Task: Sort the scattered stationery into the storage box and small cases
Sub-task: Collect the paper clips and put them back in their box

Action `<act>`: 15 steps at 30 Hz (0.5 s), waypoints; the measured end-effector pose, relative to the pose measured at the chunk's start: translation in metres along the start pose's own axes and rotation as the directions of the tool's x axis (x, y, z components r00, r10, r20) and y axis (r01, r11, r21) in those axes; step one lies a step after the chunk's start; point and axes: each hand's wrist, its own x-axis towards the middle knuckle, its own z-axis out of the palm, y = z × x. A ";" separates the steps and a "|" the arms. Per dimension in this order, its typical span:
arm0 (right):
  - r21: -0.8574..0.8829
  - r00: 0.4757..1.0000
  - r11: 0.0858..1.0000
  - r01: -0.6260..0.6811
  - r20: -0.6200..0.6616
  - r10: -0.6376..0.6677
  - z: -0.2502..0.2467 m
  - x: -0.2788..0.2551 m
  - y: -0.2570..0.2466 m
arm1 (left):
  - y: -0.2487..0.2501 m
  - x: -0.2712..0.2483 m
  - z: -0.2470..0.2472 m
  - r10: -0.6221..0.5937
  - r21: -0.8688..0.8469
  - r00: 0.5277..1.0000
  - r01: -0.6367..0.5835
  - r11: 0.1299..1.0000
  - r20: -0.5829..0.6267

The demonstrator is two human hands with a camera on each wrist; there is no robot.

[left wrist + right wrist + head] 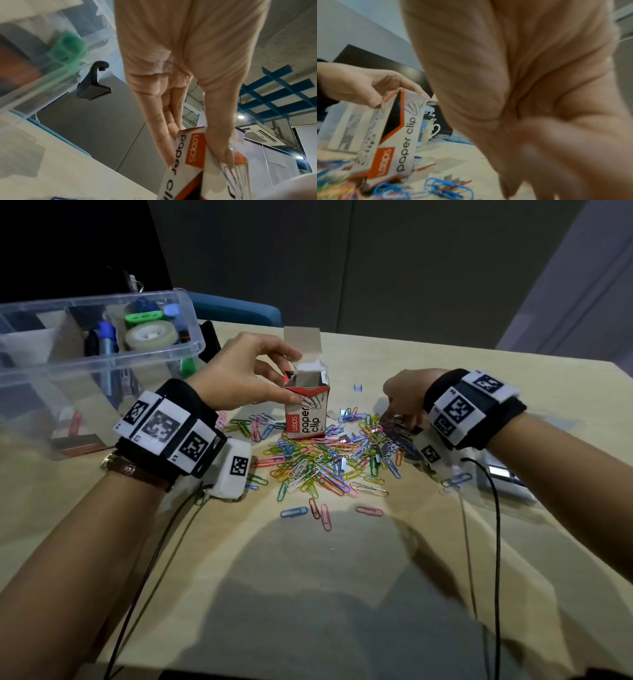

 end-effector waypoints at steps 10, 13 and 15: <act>0.350 0.961 0.926 0.141 0.175 -0.212 0.011 0.012 -0.010 | -0.001 0.001 0.001 0.010 0.001 1.000 -0.010 1.000 0.016; 0.494 0.959 0.847 0.198 0.081 -0.271 0.006 0.008 -0.005 | -0.001 0.001 0.001 0.016 0.004 1.000 -0.017 1.000 0.011; 0.632 0.960 0.738 0.235 -0.034 -0.276 -0.002 0.003 0.005 | -0.001 0.001 0.002 0.028 0.000 1.000 -0.028 1.000 0.010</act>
